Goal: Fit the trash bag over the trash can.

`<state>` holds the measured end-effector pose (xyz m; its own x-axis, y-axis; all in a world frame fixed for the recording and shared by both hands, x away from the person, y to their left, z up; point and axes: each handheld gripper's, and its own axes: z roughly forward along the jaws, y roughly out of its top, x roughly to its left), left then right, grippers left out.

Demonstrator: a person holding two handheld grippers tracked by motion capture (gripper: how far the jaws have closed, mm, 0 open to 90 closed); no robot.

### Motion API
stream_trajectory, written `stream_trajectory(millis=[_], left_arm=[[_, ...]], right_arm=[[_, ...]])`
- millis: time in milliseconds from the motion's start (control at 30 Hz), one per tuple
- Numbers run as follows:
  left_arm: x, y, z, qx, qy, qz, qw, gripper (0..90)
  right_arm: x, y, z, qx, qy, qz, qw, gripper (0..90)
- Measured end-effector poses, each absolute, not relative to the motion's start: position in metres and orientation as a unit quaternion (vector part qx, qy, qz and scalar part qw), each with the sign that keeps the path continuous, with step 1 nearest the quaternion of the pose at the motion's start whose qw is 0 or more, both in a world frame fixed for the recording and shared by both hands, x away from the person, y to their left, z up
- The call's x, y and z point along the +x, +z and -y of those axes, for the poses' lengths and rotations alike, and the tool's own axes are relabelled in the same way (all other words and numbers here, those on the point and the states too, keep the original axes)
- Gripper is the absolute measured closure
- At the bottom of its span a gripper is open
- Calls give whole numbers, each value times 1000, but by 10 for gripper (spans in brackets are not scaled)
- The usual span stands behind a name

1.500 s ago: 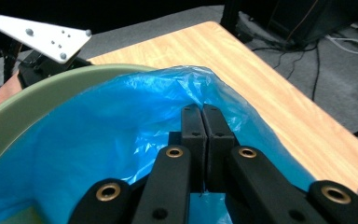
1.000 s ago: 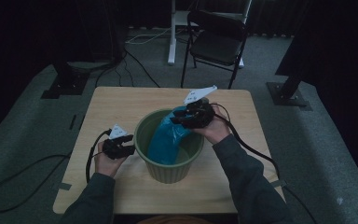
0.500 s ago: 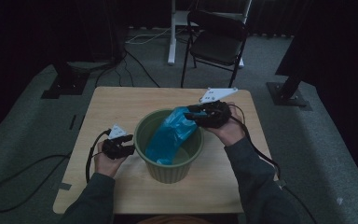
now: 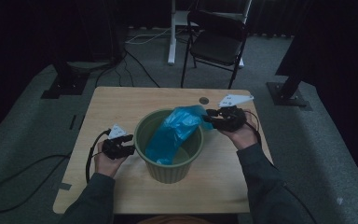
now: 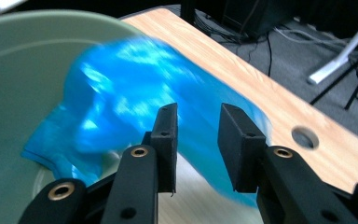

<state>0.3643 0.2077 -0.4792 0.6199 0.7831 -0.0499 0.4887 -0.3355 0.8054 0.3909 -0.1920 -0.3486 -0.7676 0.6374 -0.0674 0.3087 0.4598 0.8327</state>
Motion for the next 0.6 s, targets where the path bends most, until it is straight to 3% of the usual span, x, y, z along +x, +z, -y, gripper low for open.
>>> stream_trajectory(millis=[267, 600], left_arm=[[365, -480, -207, 799, 174, -398, 415, 489], [365, -480, -208, 796, 169, -400, 422, 485]], right_arm=[[403, -397, 231, 323, 418, -829, 183, 659], [426, -429, 232, 333, 382, -843, 181, 643]])
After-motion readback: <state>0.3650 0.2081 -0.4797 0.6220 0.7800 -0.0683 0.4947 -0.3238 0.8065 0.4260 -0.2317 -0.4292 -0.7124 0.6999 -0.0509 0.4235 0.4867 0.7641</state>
